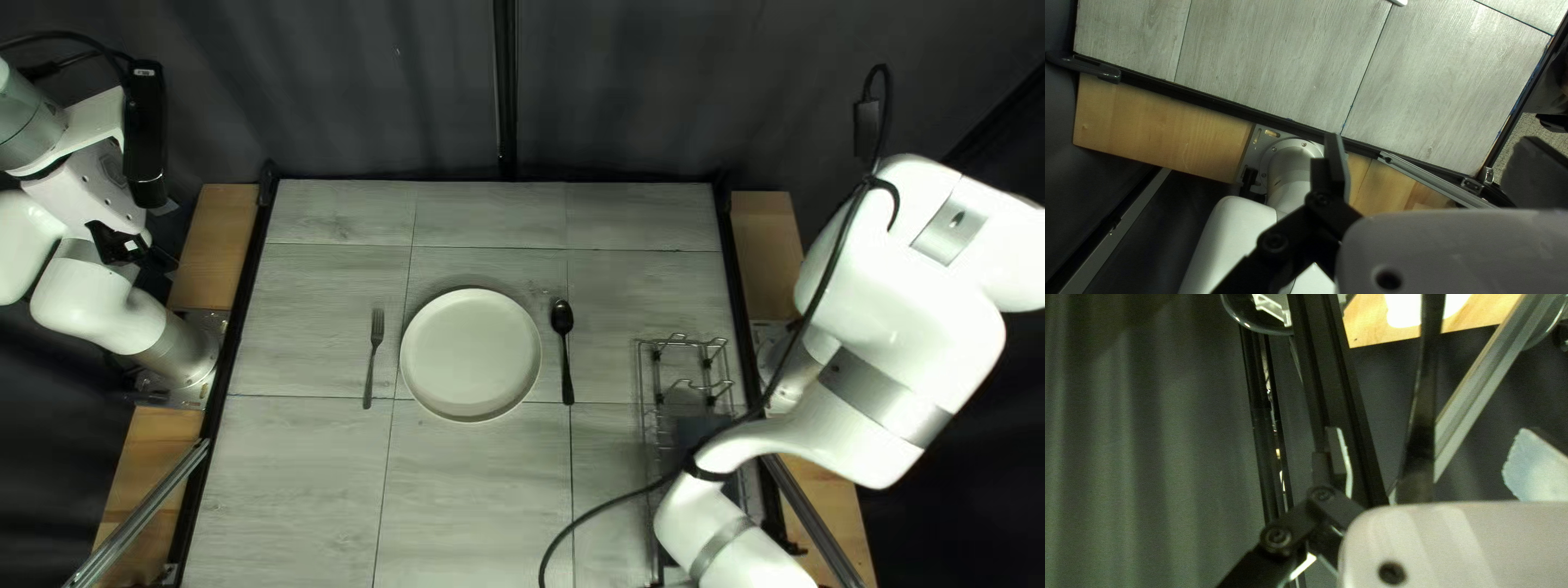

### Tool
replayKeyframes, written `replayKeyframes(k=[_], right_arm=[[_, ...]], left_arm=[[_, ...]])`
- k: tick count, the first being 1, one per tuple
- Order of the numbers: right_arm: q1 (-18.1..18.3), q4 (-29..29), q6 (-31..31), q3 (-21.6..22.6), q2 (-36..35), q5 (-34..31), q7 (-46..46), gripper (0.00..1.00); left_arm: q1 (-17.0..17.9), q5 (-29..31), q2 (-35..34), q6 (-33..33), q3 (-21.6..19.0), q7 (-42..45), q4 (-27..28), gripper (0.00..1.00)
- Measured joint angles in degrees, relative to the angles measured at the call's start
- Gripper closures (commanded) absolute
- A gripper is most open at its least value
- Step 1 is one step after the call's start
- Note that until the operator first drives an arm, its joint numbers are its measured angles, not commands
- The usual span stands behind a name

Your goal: Pick up and place plate onto table. Place down one fork to the left of the plate. Place spoon and knife to the right of the plate. Place cup above the knife and spoon

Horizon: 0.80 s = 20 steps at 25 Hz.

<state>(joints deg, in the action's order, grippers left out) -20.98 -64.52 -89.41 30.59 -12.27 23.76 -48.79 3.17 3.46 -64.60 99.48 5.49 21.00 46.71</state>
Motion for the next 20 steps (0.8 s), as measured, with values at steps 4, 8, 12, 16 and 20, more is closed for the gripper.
replayKeyframes(k=[4,8,12,16,20], right_arm=[[-0.15,0.56,0.10,0.19,-0.27,0.13,0.51,1.00],[0.17,0.51,-0.65,0.06,0.08,0.05,0.89,1.00],[0.32,0.11,-1.31,-0.05,-0.01,-0.06,0.80,1.00],[0.35,0.25,-1.73,-0.05,0.21,0.21,0.46,1.00],[0.56,-1.35,-3.84,-0.16,0.32,0.38,-0.59,1.00]], left_arm=[[0.00,0.00,0.00,0.00,0.00,0.00,0.00,0.00],[0.00,0.00,0.00,0.00,0.00,0.00,0.00,0.00],[0.00,0.00,0.00,0.00,0.00,0.00,0.00,0.00],[0.00,0.00,0.00,0.00,0.00,0.00,0.00,0.00],[0.00,0.00,0.00,0.00,0.00,0.00,0.00,0.00]])
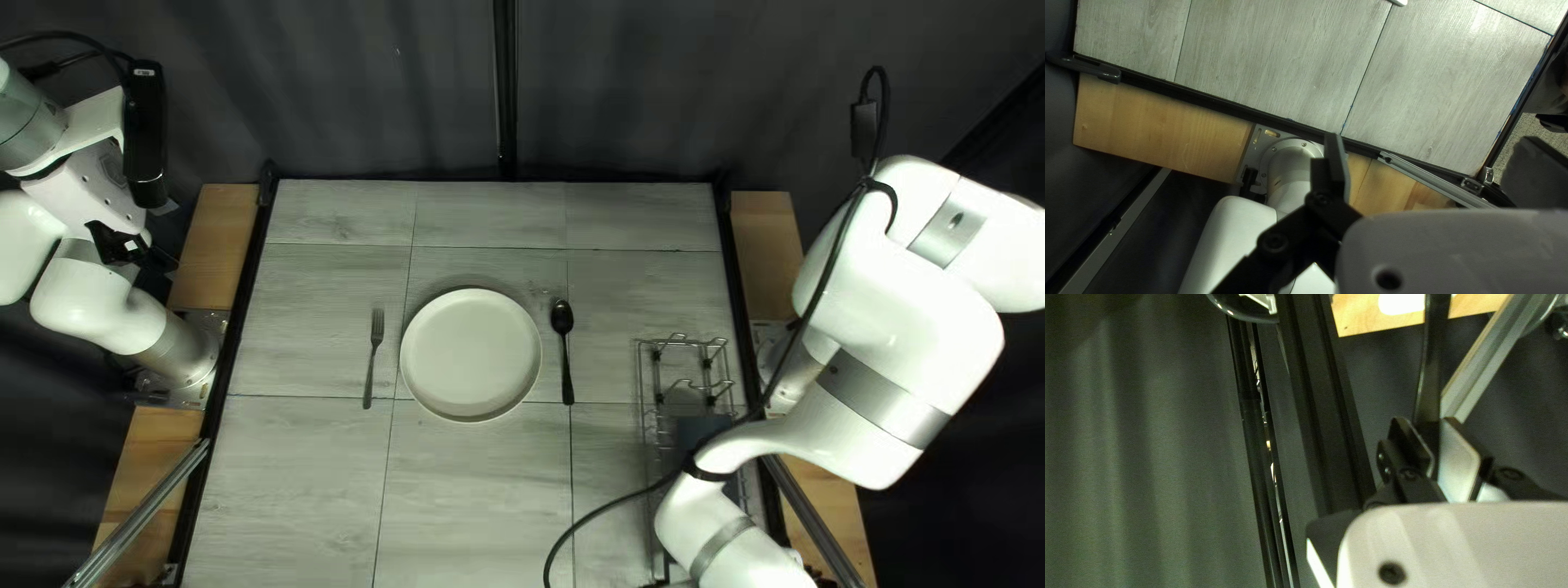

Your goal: Pick up and place plate onto table. Place down one fork to the left of the plate. Place spoon and knife to the right of the plate. Place cup above the knife and spoon

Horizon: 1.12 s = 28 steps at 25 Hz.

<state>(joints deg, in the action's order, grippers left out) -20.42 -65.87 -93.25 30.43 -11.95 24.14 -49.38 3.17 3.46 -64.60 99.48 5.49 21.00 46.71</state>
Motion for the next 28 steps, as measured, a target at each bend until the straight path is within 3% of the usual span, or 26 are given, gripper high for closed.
replayKeyframes(k=[11,17,21,28], right_arm=[[2.40,-15.40,-20.80,-1.47,0.23,2.39,-9.80,1.00],[5.06,-19.87,-30.16,-2.74,4.85,5.54,-11.27,1.00],[6.98,-20.69,-28.48,-4.24,7.01,2.20,-6.19,1.00],[10.16,-18.86,-16.31,-7.38,6.53,-6.10,3.60,1.00]], left_arm=[[0.00,0.00,0.00,0.00,0.00,0.00,0.00,0.00],[0.00,0.00,0.00,0.00,0.00,0.00,0.00,0.00],[0.00,0.00,0.00,0.00,0.00,0.00,0.00,0.00],[0.00,0.00,0.00,0.00,0.00,0.00,0.00,0.00]])
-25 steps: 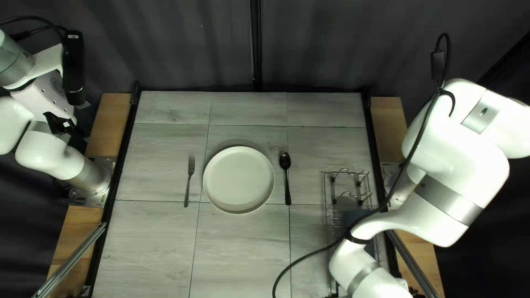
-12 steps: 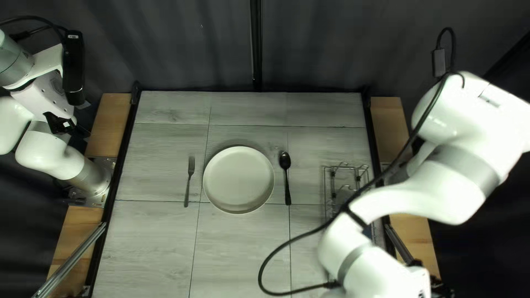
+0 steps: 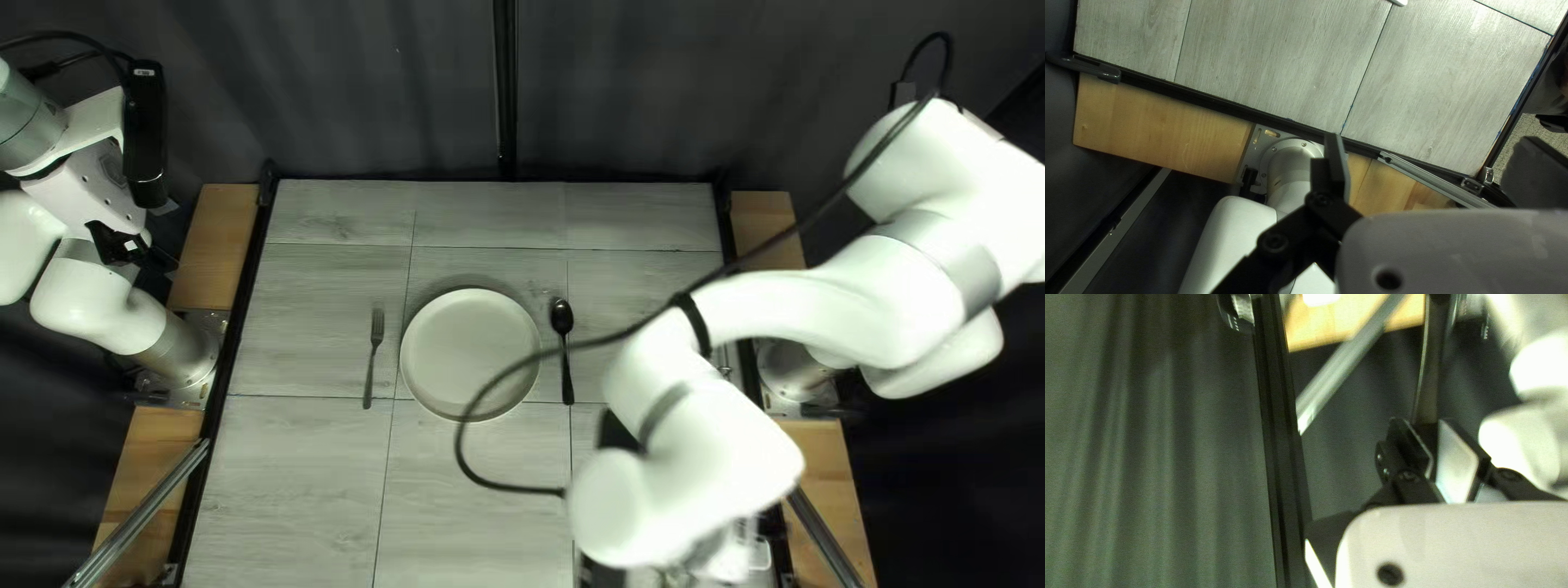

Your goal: Pick up and place plate onto table. Place down one fork to the left of the plate. Place spoon and knife to the right of the plate. Place cup above the knife and spoon

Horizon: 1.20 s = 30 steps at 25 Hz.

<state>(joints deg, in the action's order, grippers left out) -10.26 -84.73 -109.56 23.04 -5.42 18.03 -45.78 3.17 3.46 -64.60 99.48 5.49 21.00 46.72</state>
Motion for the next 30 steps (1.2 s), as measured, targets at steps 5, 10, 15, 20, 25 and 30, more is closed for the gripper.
replayKeyframes(k=[5,10,15,20,25,30], right_arm=[[-0.05,0.05,0.65,0.01,-0.14,-0.91,0.69,1.00],[-0.88,1.52,6.72,0.33,0.93,-8.70,3.63,1.00],[4.35,14.87,20.91,-5.03,11.20,-1.89,-2.56,1.00],[7.54,21.60,27.19,-8.22,16.95,3.15,-8.18,1.00],[7.63,21.88,28.65,-8.20,16.65,2.09,-6.37,1.00],[9.53,21.67,29.56,-9.06,15.63,0.43,-14.94,1.00]], left_arm=[[0.00,0.00,0.00,0.00,0.00,0.00,0.00,0.00],[0.00,0.00,0.00,0.00,0.00,0.00,0.00,0.00],[0.00,0.00,0.00,0.00,0.00,0.00,0.00,0.00],[0.00,0.00,0.00,0.00,0.00,0.00,0.00,0.00],[0.00,0.00,0.00,0.00,0.00,0.00,0.00,0.00],[0.00,0.00,0.00,0.00,0.00,0.00,0.00,0.00]])
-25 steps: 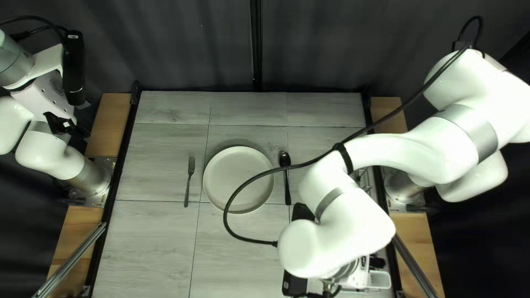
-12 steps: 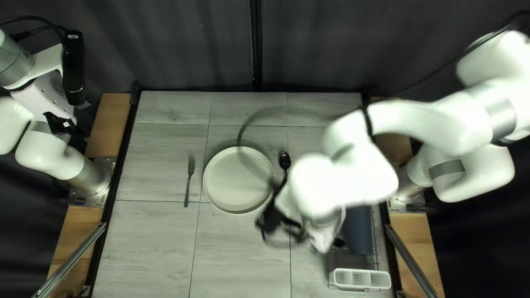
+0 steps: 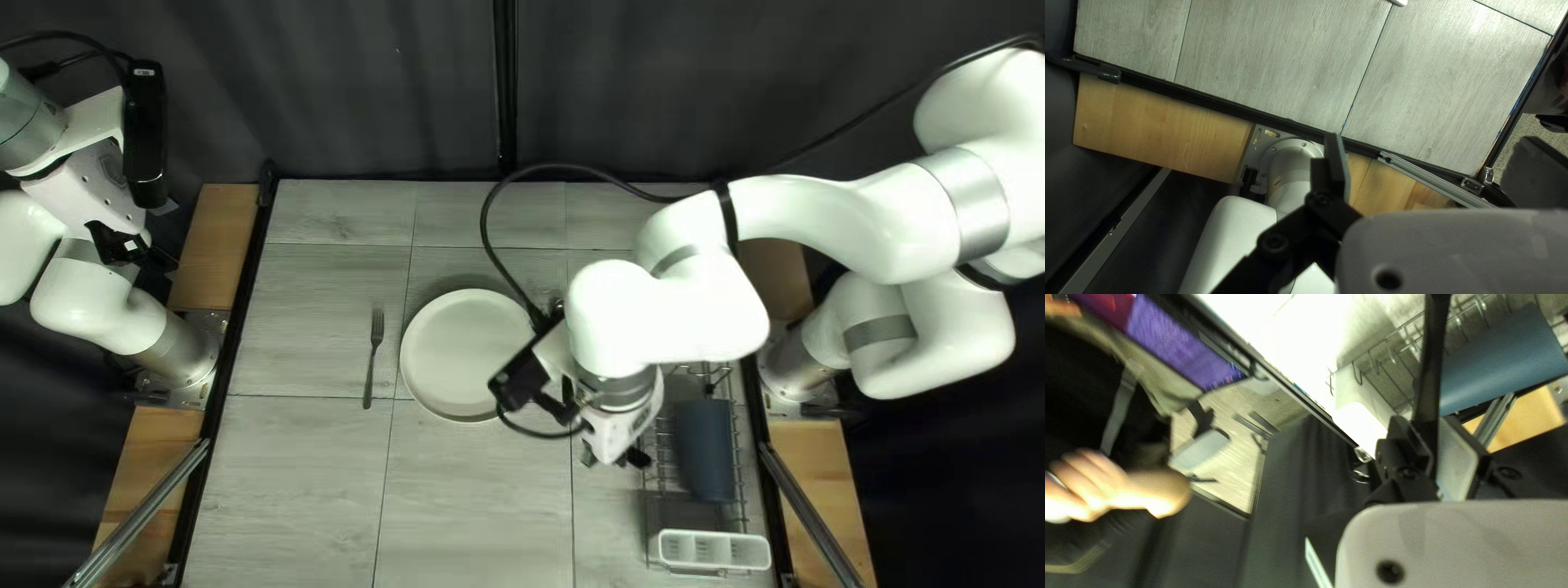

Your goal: Pick up and place plate onto table. Place down one fork to the left of the plate. Place spoon and knife to the right of the plate. Place cup above the knife and spoon

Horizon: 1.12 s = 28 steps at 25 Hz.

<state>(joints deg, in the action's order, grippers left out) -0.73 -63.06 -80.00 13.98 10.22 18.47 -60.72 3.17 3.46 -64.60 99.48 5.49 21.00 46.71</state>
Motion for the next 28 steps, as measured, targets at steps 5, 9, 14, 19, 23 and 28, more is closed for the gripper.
replayKeyframes(k=[5,9,14,19,23,28], right_arm=[[3.76,2.91,-0.11,-0.89,3.85,-0.56,-20.21,1.00],[5.64,6.25,1.30,-0.73,7.27,-1.25,-27.48,1.00],[5.61,8.20,4.20,0.34,6.80,-2.73,-28.63,1.00],[6.07,14.63,12.02,2.31,6.29,-9.10,-31.55,1.00],[6.91,18.32,17.31,3.06,4.46,-13.00,-33.50,1.00],[7.09,19.04,18.62,3.27,3.75,-13.56,-33.45,1.00]], left_arm=[[0.00,0.00,0.00,0.00,0.00,0.00,0.00,0.00],[0.00,0.00,0.00,0.00,0.00,0.00,0.00,0.00],[0.00,0.00,0.00,0.00,0.00,0.00,0.00,0.00],[0.00,0.00,0.00,0.00,0.00,0.00,0.00,0.00],[0.00,0.00,0.00,0.00,0.00,0.00,0.00,0.00],[0.00,0.00,0.00,0.00,0.00,0.00,0.00,0.00]])
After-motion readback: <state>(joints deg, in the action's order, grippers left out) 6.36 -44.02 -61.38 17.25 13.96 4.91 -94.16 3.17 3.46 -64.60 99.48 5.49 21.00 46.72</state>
